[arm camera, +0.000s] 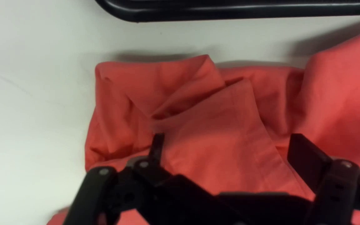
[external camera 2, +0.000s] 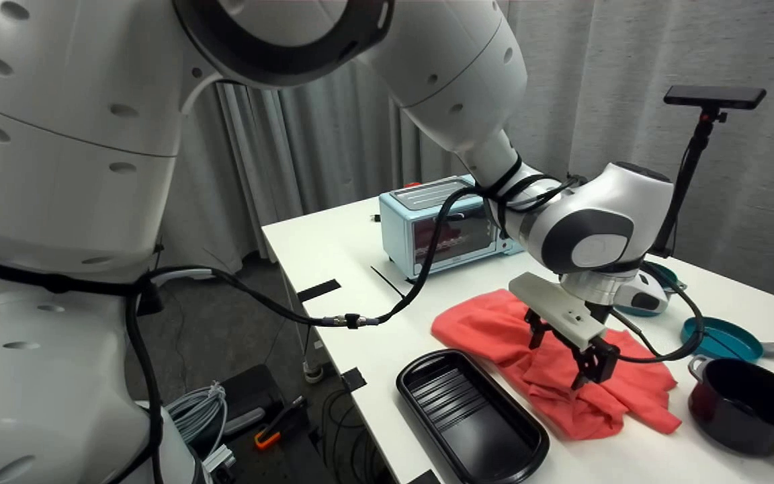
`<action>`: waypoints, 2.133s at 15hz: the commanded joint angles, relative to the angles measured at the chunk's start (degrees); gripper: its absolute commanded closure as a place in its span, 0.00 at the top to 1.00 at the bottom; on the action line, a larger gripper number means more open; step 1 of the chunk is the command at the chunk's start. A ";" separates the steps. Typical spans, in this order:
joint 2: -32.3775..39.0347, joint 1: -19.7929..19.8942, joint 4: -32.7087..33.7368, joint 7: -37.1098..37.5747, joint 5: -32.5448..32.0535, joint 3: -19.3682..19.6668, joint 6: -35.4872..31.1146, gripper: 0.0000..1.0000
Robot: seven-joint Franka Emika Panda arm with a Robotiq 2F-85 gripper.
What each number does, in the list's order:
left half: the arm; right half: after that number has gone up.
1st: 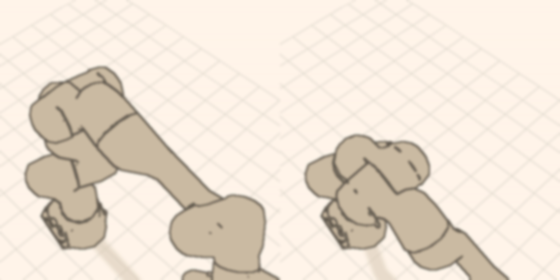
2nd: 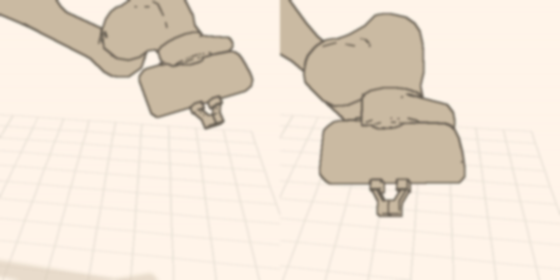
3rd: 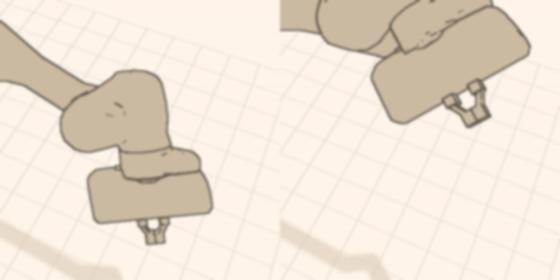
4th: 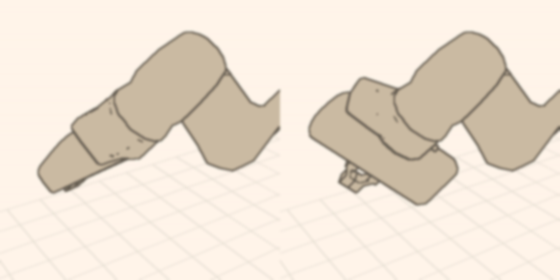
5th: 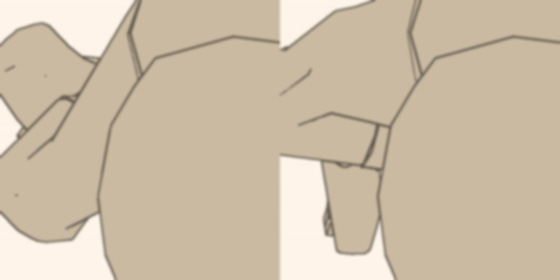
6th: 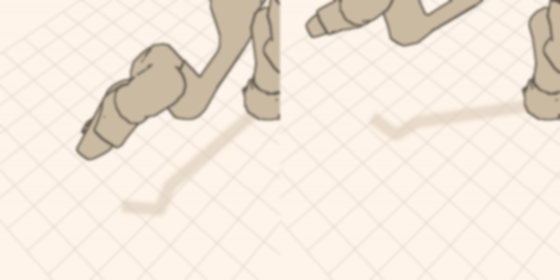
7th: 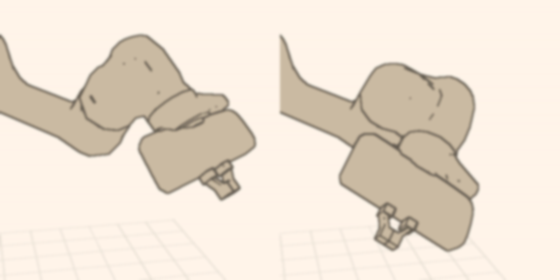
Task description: Spread the clothe
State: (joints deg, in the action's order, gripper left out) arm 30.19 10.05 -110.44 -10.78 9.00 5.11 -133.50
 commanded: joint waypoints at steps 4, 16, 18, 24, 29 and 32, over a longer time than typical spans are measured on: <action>4.42 0.82 3.82 1.84 -0.72 -0.54 2.56 1.00; 4.66 1.13 5.27 3.31 -0.66 -0.46 3.08 0.01; 3.43 0.81 4.60 3.58 -1.30 -0.05 3.44 0.01; -3.39 -0.46 -0.53 4.91 -7.11 2.10 5.26 0.03; -10.10 -0.57 -6.20 4.57 -11.80 3.05 6.97 0.36; -11.93 -0.55 -8.43 4.86 -13.10 2.98 6.89 0.51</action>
State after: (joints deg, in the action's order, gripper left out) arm 21.80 10.25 -115.35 -7.07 -1.93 7.39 -127.44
